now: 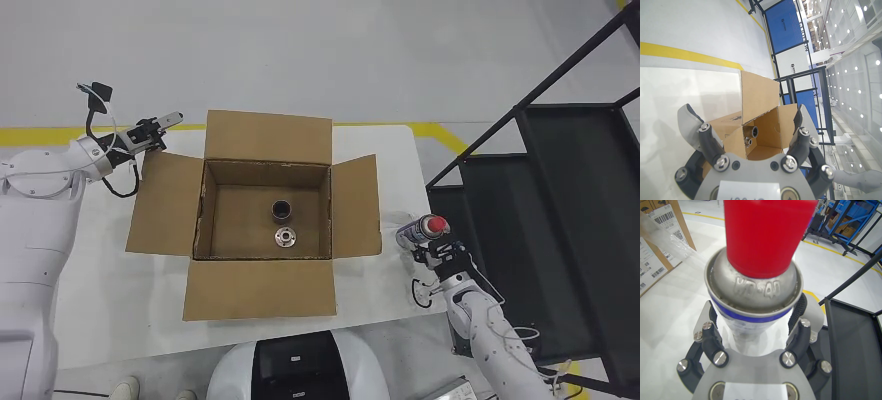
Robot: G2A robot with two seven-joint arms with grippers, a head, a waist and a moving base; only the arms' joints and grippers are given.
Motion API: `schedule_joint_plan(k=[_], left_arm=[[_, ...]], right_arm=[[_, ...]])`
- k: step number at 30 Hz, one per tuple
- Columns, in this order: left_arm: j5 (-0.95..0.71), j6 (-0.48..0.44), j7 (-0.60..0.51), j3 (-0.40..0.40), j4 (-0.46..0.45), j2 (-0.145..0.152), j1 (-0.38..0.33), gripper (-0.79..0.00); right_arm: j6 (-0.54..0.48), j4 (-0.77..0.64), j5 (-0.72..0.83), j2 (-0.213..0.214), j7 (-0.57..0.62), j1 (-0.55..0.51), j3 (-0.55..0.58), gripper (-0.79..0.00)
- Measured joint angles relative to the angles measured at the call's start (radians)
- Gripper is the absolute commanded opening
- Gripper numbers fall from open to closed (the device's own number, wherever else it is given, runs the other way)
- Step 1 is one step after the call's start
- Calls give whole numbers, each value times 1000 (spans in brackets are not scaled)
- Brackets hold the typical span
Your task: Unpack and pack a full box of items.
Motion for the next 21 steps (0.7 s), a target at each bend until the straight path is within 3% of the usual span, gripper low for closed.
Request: schedule_joint_plan(k=[13, 21], left_arm=[[0, 0, 0, 0, 0, 0, 0, 0], [0, 0, 0, 0, 0, 0, 0, 0]], right_arm=[[-58, -29, 24, 1, -16, -9, -2, -785], [-111, -215, 49, 18, 4, -85, 72, -785]])
